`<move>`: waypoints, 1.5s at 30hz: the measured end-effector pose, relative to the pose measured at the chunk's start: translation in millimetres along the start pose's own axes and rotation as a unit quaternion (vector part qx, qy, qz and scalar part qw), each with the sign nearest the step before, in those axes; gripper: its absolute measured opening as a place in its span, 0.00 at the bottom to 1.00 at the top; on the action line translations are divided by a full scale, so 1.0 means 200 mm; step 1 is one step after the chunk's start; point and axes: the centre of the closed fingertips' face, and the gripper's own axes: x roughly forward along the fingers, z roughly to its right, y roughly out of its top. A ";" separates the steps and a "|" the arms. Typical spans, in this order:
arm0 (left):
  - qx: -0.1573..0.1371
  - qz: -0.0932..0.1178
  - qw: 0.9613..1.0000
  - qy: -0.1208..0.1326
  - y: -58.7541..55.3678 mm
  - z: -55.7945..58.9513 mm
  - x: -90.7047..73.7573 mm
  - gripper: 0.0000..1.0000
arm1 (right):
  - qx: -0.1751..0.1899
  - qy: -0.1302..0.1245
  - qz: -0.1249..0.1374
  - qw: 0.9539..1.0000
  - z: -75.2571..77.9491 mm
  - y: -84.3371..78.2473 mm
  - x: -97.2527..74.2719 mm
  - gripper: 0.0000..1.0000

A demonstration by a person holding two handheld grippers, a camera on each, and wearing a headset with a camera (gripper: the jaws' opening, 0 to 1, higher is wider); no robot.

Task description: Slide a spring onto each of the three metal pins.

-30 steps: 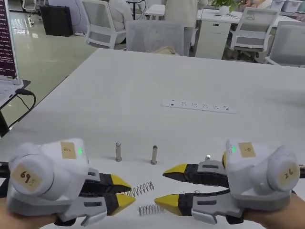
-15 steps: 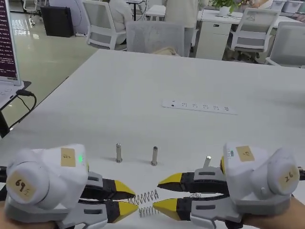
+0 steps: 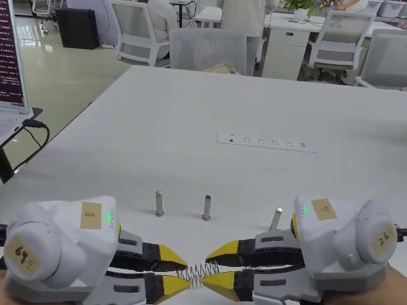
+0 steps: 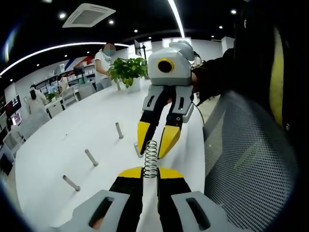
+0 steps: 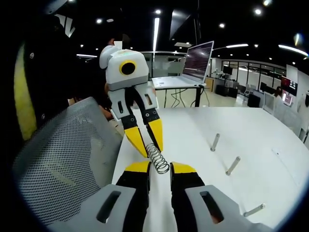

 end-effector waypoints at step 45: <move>-0.008 0.007 1.000 0.005 -0.03 0.00 0.00 0.02 | -0.012 0.045 -0.044 0.998 -0.04 0.04 0.03 0.12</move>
